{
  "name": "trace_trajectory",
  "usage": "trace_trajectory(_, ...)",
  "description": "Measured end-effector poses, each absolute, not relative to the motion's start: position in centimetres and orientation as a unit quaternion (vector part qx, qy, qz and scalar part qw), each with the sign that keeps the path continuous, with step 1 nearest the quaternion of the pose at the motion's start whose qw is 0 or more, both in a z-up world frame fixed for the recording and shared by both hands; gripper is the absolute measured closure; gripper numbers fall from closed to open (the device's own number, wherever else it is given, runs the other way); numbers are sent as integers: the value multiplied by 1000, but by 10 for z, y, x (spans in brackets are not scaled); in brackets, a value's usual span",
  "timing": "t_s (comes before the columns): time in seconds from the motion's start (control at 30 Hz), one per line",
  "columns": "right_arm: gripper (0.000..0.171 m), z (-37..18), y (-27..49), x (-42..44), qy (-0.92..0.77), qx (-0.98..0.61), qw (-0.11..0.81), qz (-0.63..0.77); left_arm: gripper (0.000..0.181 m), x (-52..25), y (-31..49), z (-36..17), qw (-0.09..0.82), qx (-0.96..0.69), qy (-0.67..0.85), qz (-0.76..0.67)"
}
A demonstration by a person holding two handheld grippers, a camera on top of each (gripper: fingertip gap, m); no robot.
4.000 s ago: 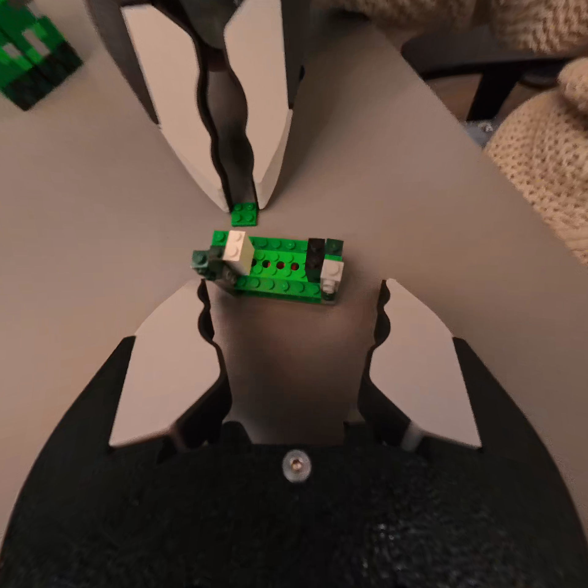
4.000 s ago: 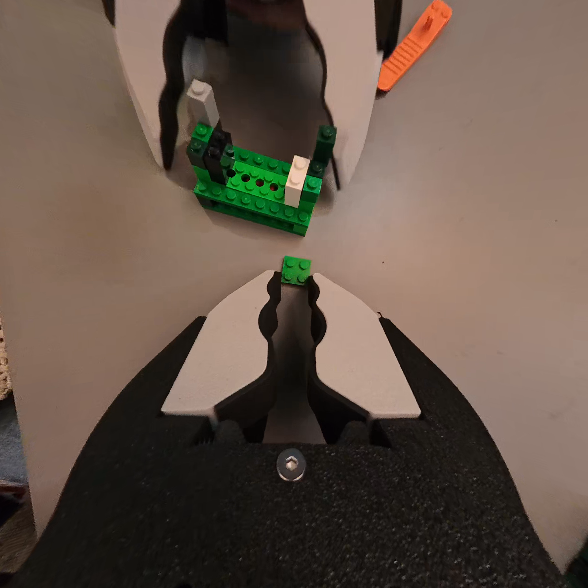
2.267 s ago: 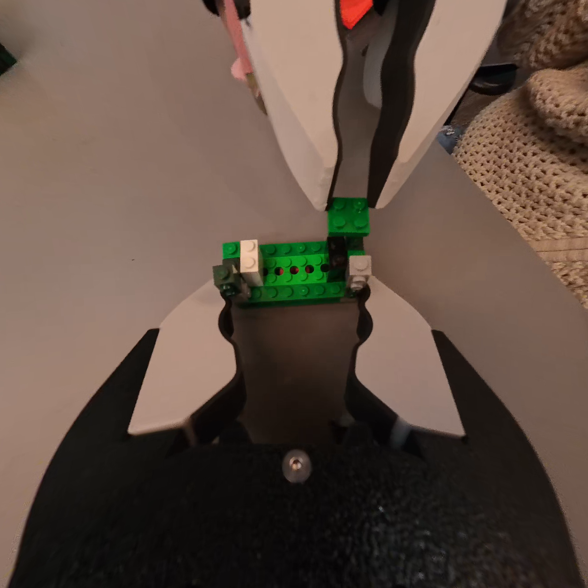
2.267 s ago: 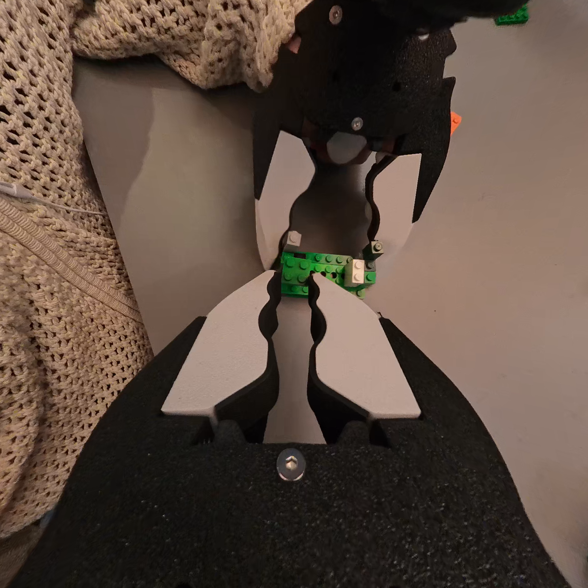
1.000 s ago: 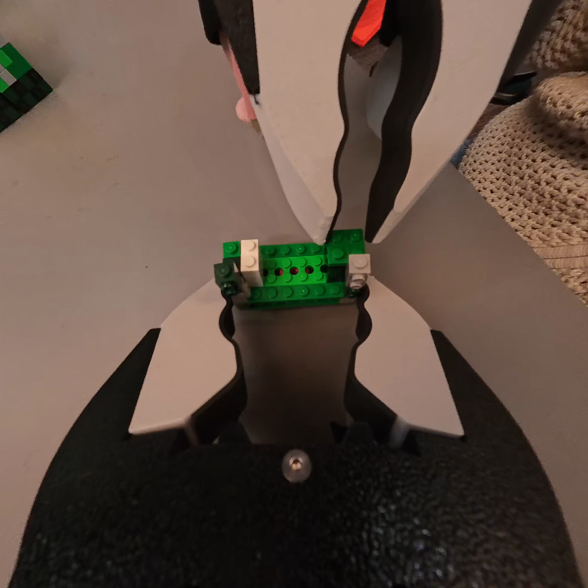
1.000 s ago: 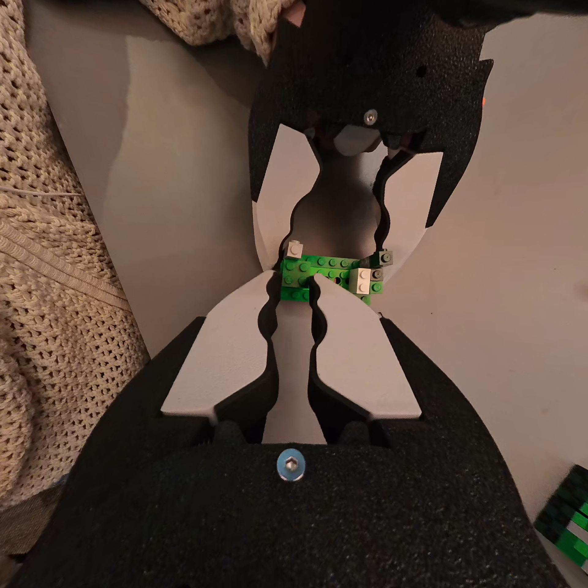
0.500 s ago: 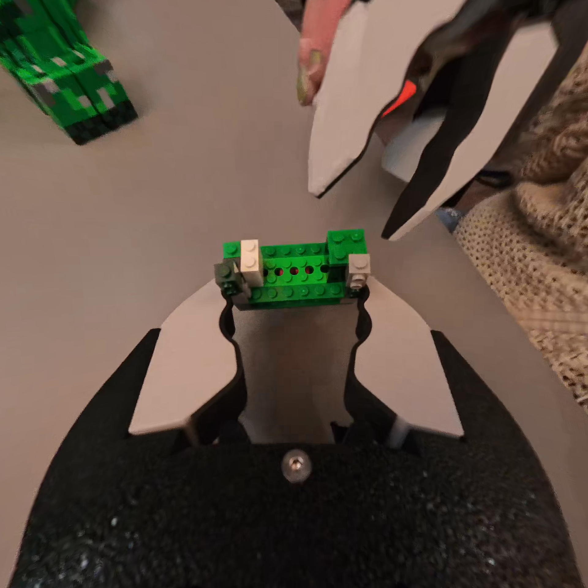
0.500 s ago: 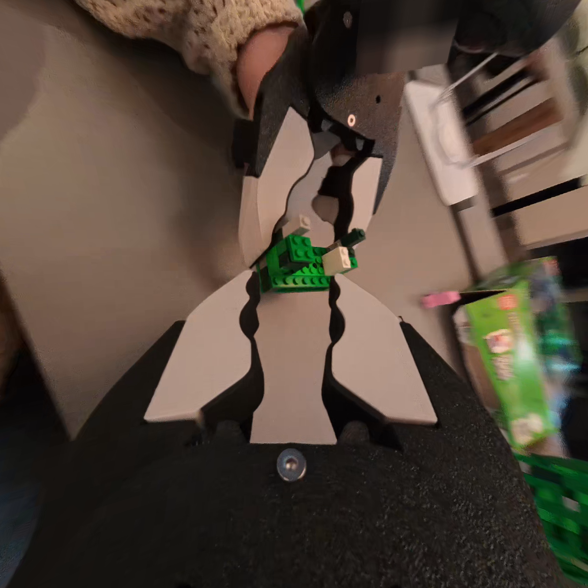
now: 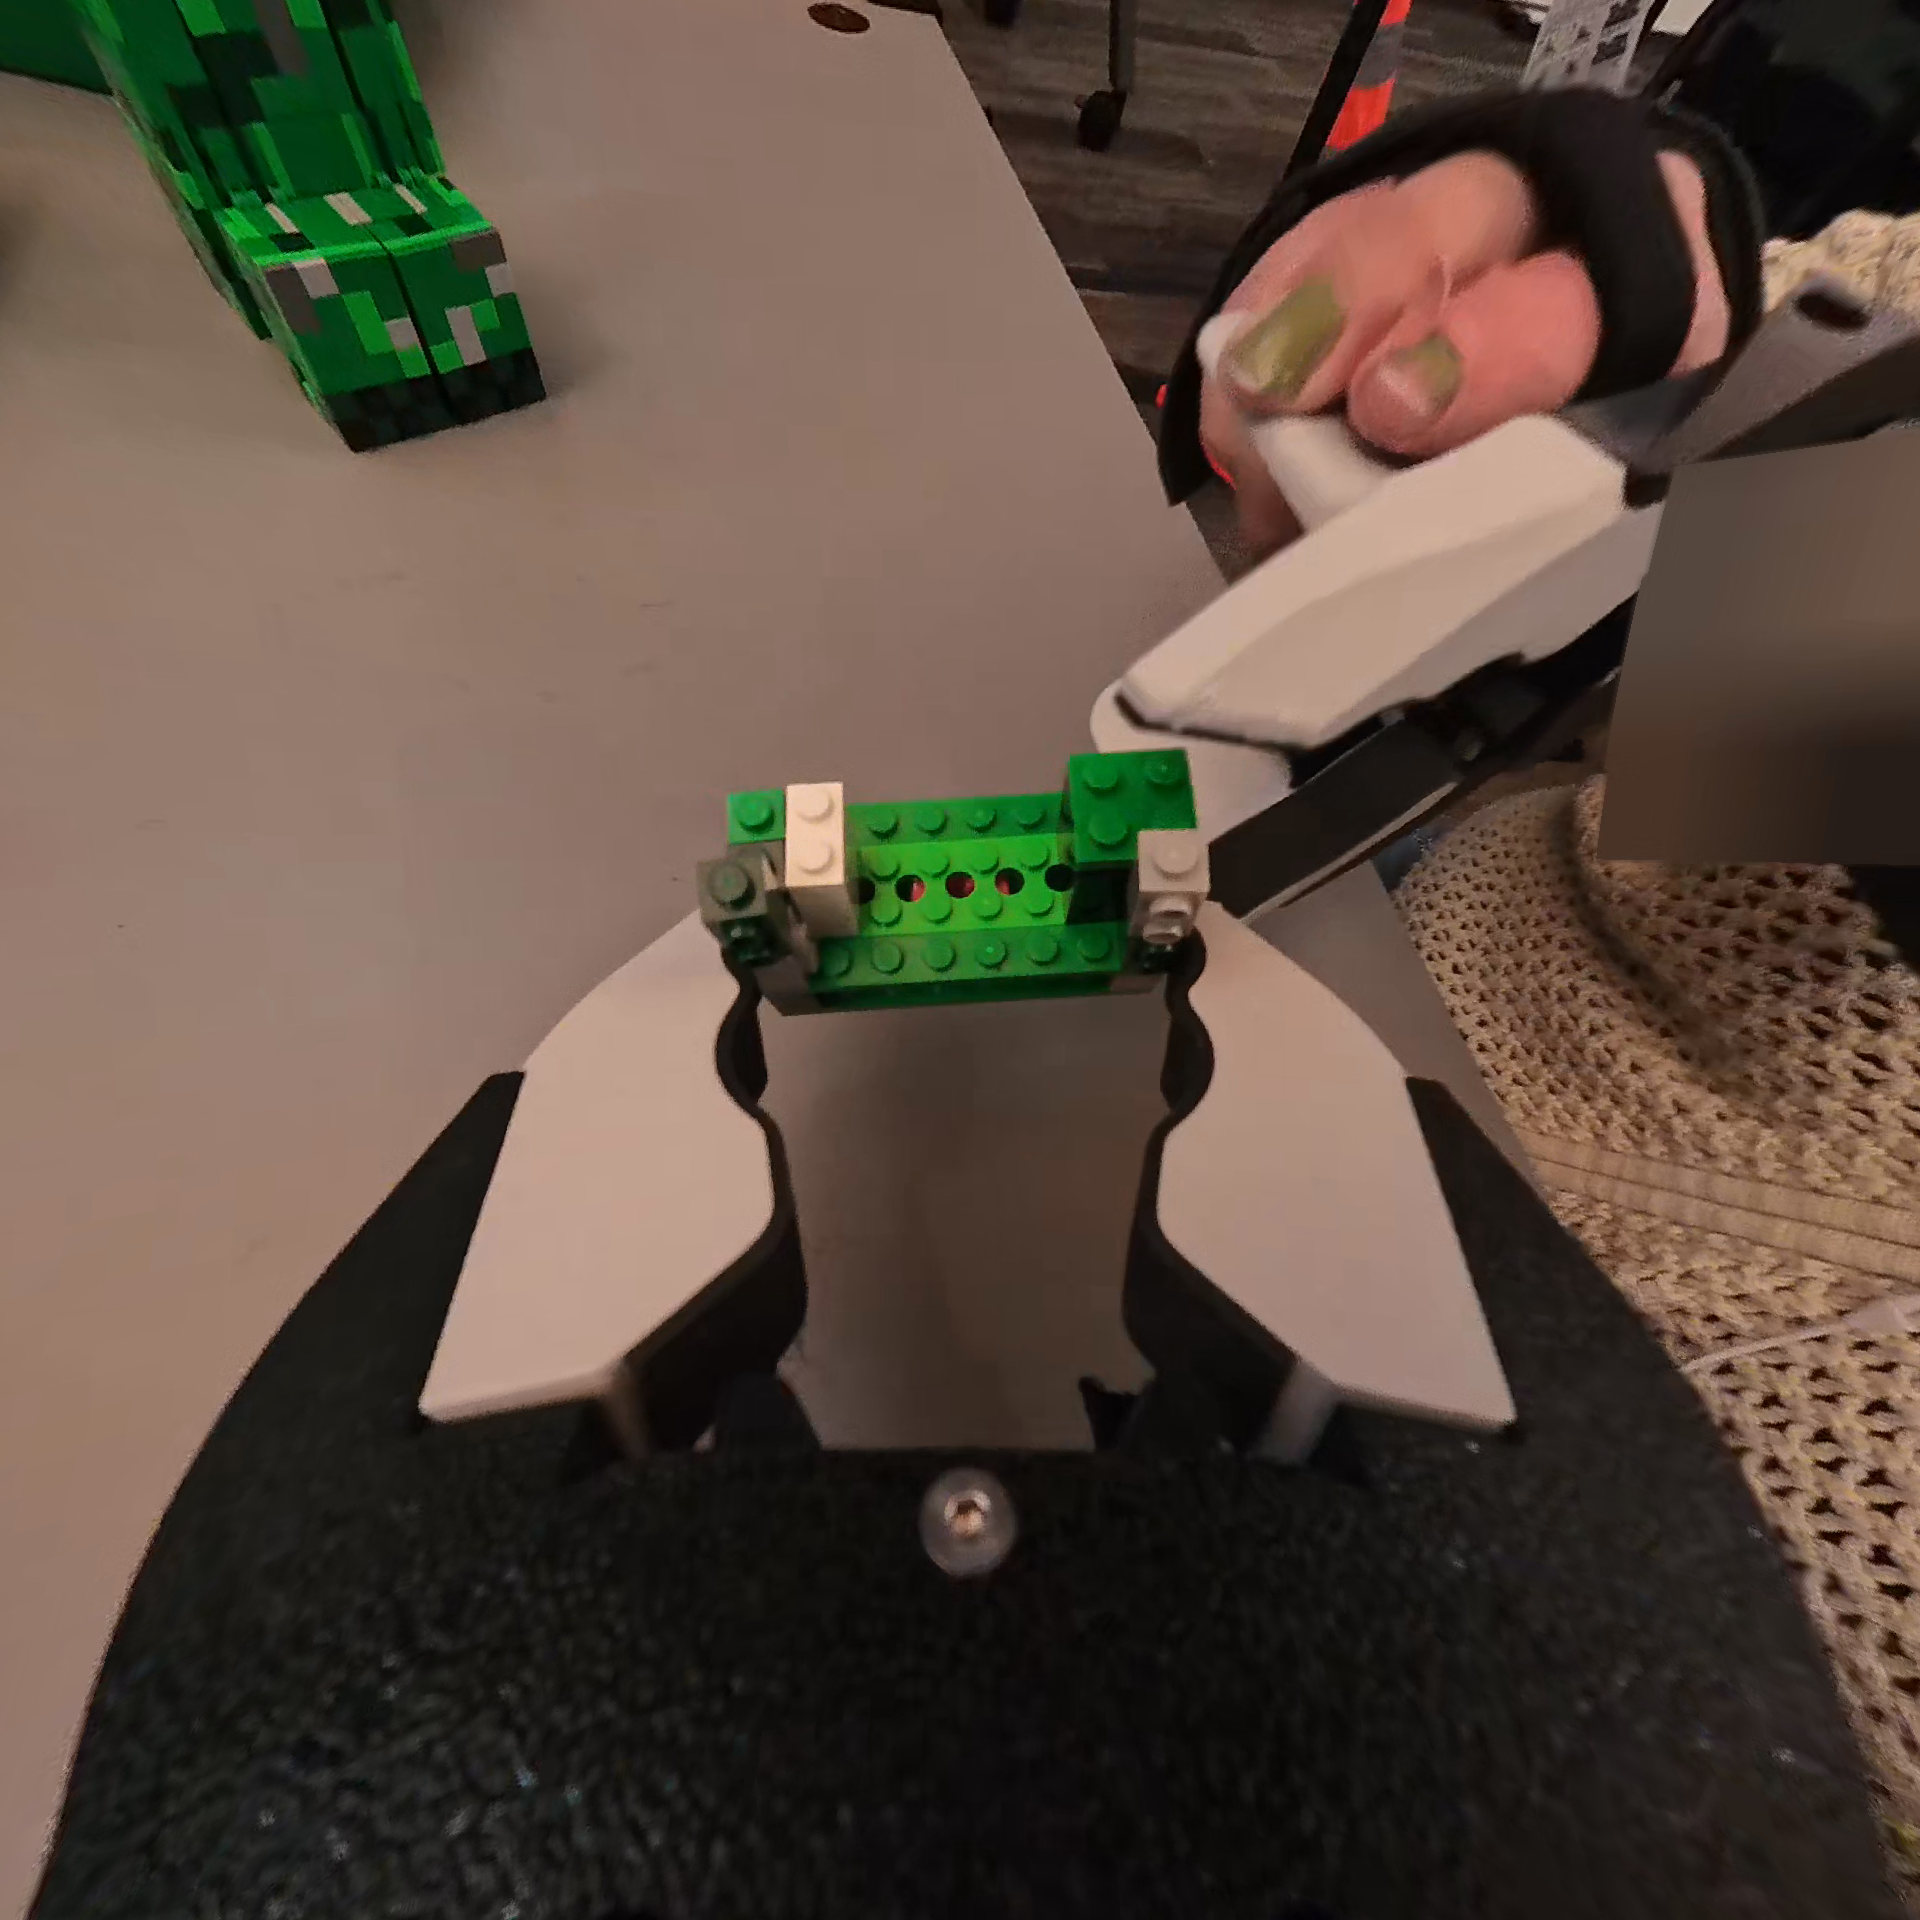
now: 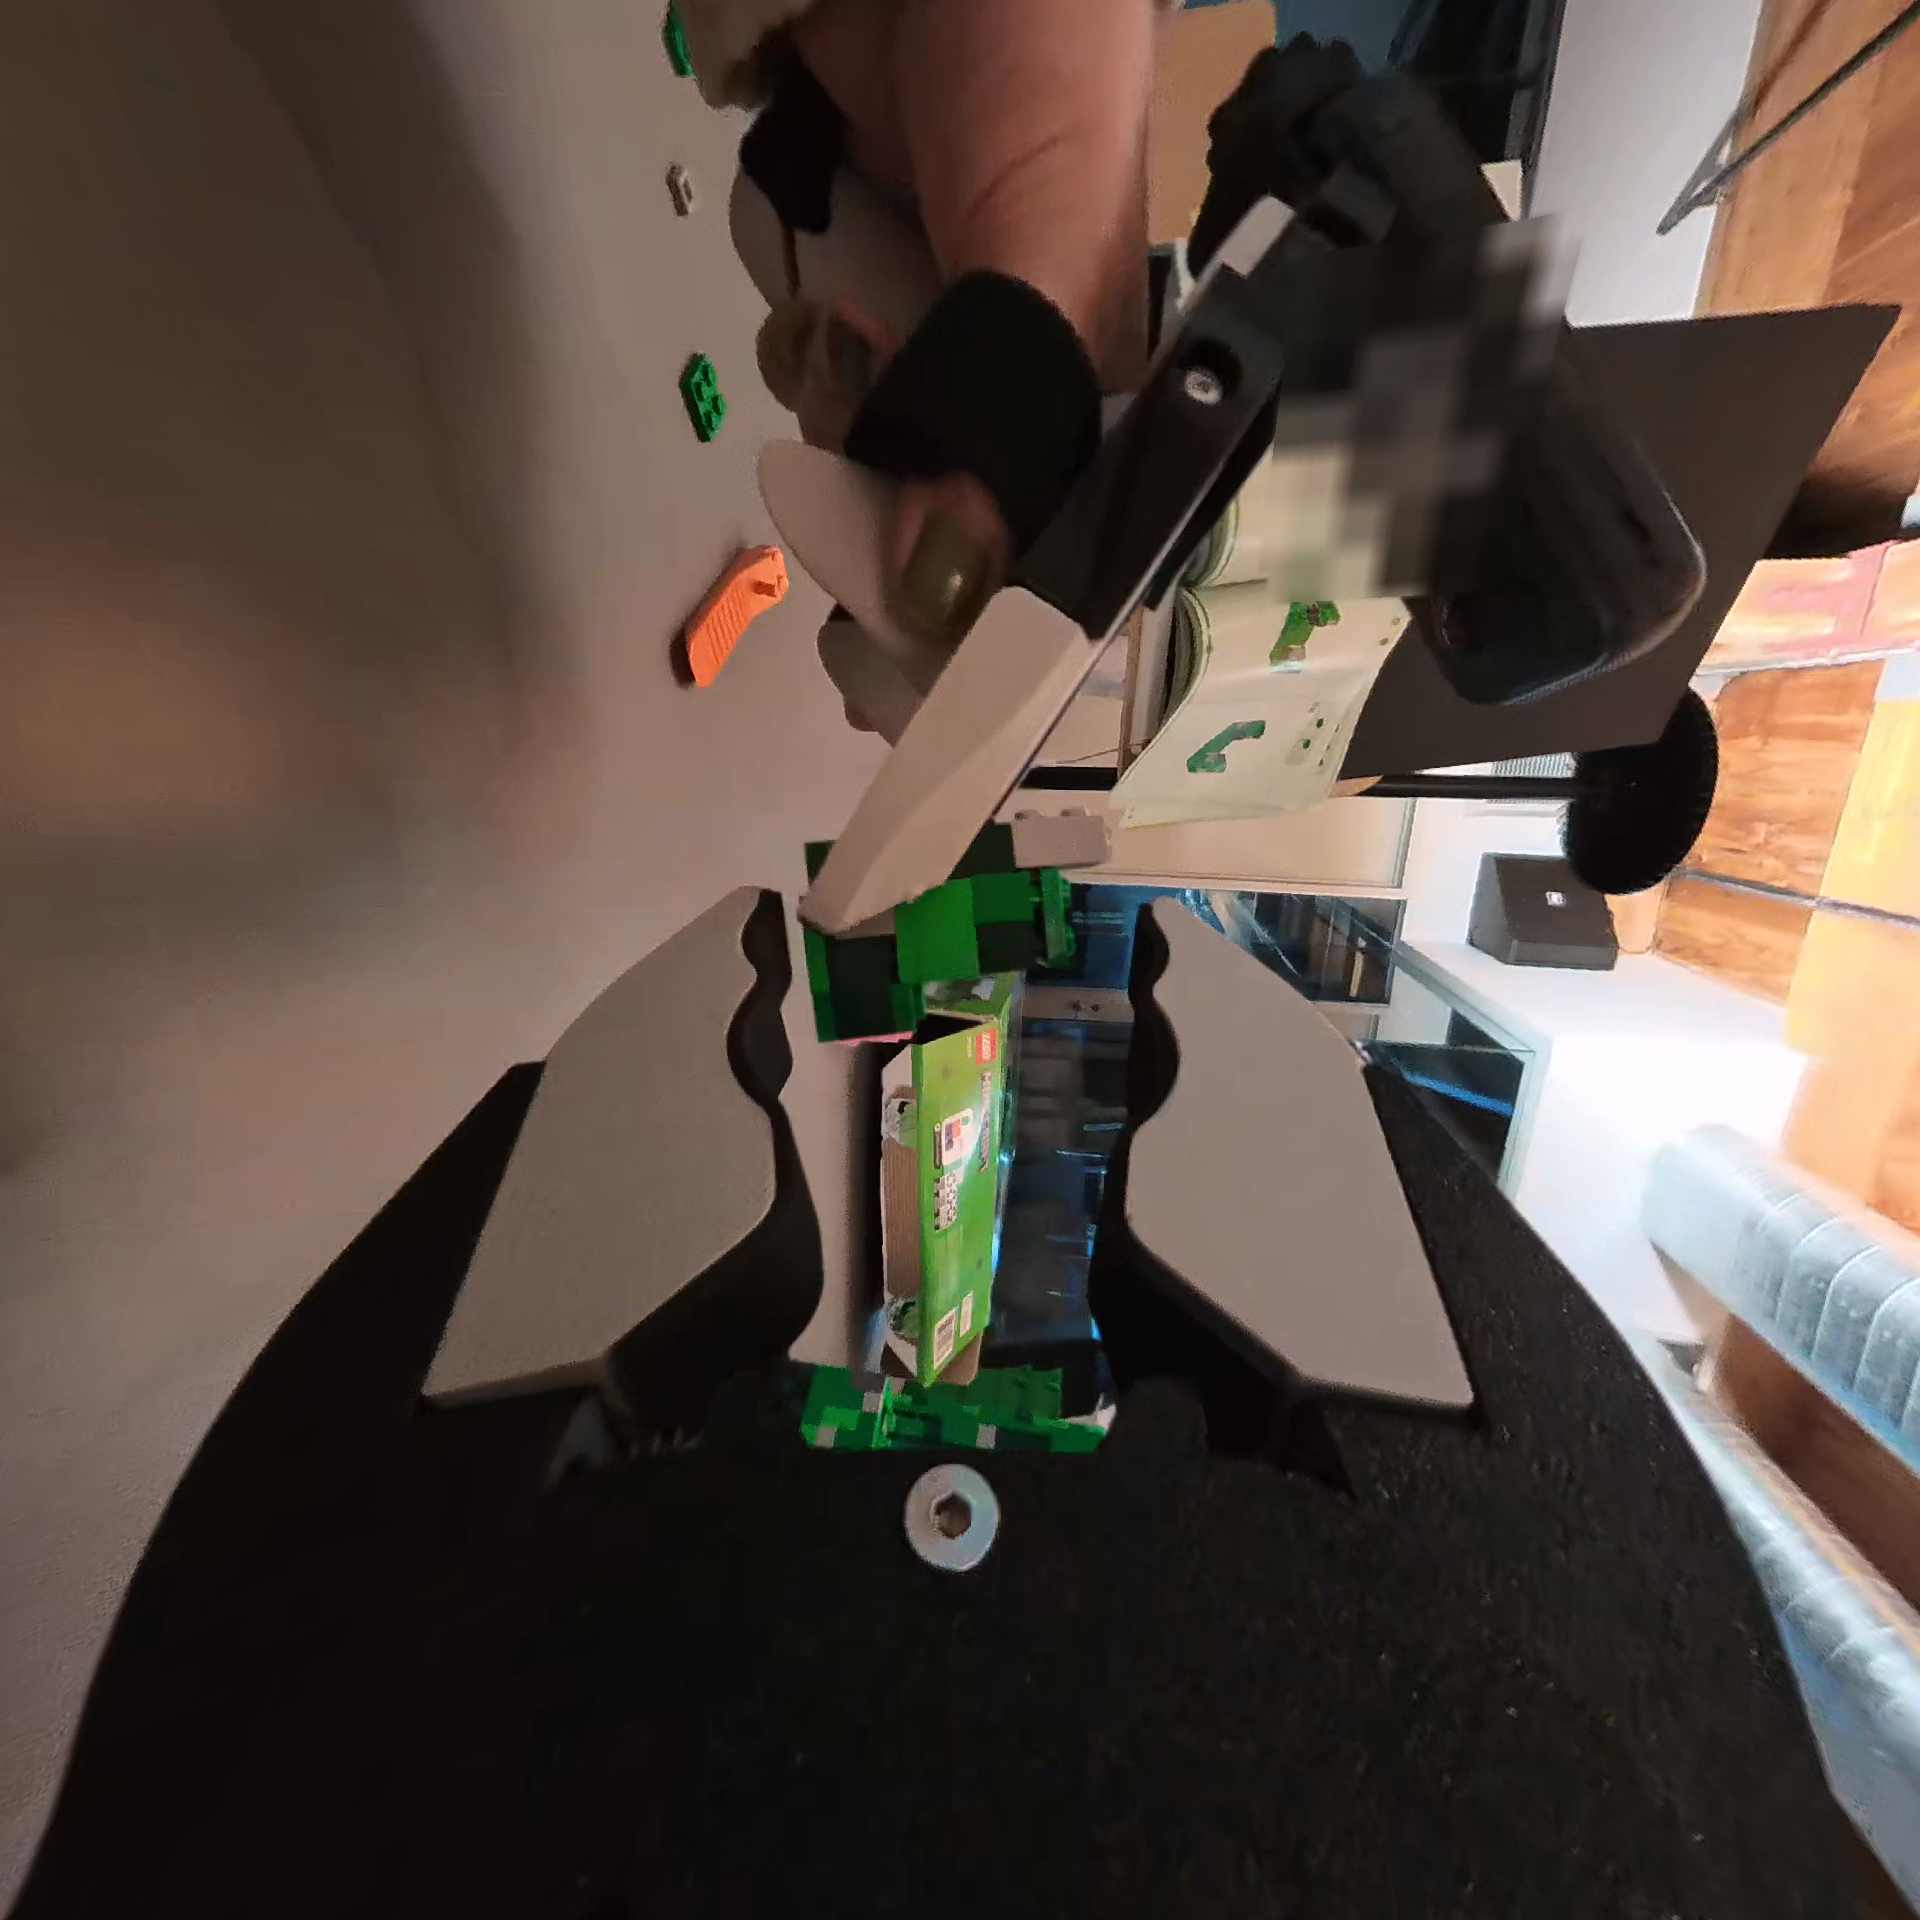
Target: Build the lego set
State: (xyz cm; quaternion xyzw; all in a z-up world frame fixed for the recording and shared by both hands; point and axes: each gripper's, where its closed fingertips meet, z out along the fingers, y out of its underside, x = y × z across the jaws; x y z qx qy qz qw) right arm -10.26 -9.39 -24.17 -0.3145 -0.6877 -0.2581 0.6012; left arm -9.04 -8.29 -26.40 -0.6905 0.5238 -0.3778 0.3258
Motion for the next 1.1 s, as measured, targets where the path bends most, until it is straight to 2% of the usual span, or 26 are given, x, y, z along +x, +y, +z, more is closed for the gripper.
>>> trace_trajectory(0.33,122,-242,-89,-106,-691,-308,597,-267,106,-92,-83,-262,319,-696,515,-385)
trace_trajectory(0.9,123,-247,-91,-105,-721,-274,571,-279,106,-90,-85,-271,304,-702,523,-375)
trace_trajectory(1.1,123,-244,-88,-102,-711,-313,580,-247,103,-87,-85,-269,312,-693,522,-387)
